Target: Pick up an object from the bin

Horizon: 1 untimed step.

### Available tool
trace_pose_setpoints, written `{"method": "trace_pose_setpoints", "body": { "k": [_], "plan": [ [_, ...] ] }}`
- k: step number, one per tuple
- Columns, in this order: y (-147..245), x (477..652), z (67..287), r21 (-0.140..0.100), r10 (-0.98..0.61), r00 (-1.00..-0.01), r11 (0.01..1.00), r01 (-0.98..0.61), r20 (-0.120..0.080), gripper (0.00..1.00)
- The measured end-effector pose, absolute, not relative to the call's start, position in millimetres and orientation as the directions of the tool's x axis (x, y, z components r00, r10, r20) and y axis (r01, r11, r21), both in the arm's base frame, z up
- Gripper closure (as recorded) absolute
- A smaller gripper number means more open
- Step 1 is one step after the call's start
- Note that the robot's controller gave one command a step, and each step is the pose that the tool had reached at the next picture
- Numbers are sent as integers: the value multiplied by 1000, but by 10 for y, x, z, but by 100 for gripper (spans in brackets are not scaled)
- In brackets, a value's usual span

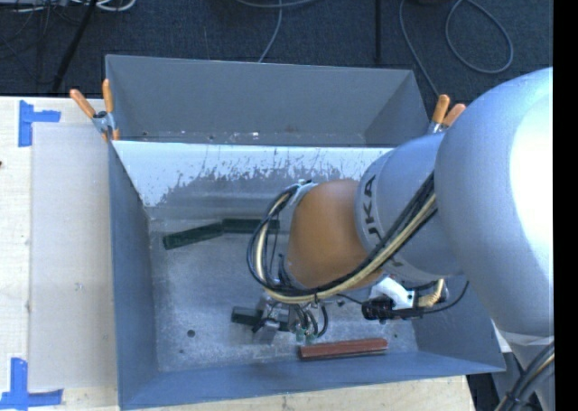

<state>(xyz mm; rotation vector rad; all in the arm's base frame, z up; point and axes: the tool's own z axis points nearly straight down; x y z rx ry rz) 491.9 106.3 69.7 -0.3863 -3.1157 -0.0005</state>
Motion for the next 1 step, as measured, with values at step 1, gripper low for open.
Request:
{"method": "trace_pose_setpoints", "body": {
  "k": [1],
  "plan": [
    [1080, 5145, 2348, 4, 258, -966, 966, 258, -7, 100]
  ]
}}
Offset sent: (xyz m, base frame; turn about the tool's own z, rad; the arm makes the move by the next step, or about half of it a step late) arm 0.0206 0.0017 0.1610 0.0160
